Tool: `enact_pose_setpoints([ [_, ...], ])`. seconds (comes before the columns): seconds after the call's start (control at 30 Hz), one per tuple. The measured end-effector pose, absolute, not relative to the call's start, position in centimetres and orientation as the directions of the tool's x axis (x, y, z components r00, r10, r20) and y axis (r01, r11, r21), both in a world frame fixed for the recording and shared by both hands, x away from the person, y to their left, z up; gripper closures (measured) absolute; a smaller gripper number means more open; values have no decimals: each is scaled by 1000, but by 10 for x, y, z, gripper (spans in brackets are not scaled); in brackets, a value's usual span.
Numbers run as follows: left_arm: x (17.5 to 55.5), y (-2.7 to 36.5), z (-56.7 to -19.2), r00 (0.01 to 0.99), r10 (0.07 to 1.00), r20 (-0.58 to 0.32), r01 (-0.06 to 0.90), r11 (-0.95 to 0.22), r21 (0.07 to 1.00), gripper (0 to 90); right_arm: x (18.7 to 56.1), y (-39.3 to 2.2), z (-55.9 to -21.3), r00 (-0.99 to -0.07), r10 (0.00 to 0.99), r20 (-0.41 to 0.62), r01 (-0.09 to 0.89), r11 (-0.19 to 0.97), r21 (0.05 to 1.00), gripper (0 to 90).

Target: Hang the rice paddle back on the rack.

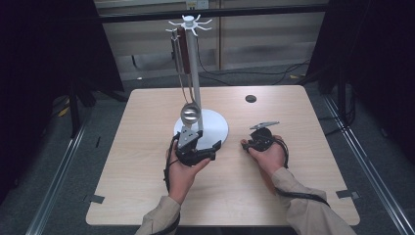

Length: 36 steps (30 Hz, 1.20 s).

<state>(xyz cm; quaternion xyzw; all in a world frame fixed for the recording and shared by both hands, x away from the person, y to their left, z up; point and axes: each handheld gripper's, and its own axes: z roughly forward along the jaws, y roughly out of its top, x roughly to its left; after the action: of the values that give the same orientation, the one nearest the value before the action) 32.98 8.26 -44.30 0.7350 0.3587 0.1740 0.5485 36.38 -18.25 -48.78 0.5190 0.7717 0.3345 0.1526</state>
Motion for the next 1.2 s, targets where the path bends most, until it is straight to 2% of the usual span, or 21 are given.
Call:
enact_pose_setpoints([
  [0.13, 330, 76, -446, 714, 685, -148, 338, -151, 929, 223, 354, -189, -471, -412, 896, 169, 630, 146, 763, 663],
  [0.3, 330, 66, -449, 748, 630, -210, 364, -124, 923, 228, 340, -194, -453, -429, 880, 202, 538, 70, 840, 663],
  [0.33, 329, 60, -451, 753, 610, -248, 384, -102, 918, 236, 336, -195, -450, -438, 872, 219, 518, 45, 854, 663],
  [0.63, 323, 45, -449, 785, 535, -312, 411, -73, 909, 287, 314, -196, -431, -475, 848, 236, 394, -36, 918, 663],
  [0.8, 320, 29, -449, 788, 505, -354, 442, -63, 895, 362, 308, -193, -422, -488, 841, 233, 354, -53, 934, 662],
  [0.87, 320, 25, -449, 791, 489, -368, 449, -55, 892, 441, 306, -191, -419, -494, 840, 225, 338, -54, 940, 662],
  [1.0, 321, 19, -447, 783, 483, -392, 463, -33, 886, 506, 303, -190, -415, -501, 836, 223, 318, -62, 946, 662],
  [1.2, 322, 11, -449, 779, 500, -377, 456, -40, 889, 616, 303, -189, -415, -501, 833, 234, 313, -77, 946, 662],
])
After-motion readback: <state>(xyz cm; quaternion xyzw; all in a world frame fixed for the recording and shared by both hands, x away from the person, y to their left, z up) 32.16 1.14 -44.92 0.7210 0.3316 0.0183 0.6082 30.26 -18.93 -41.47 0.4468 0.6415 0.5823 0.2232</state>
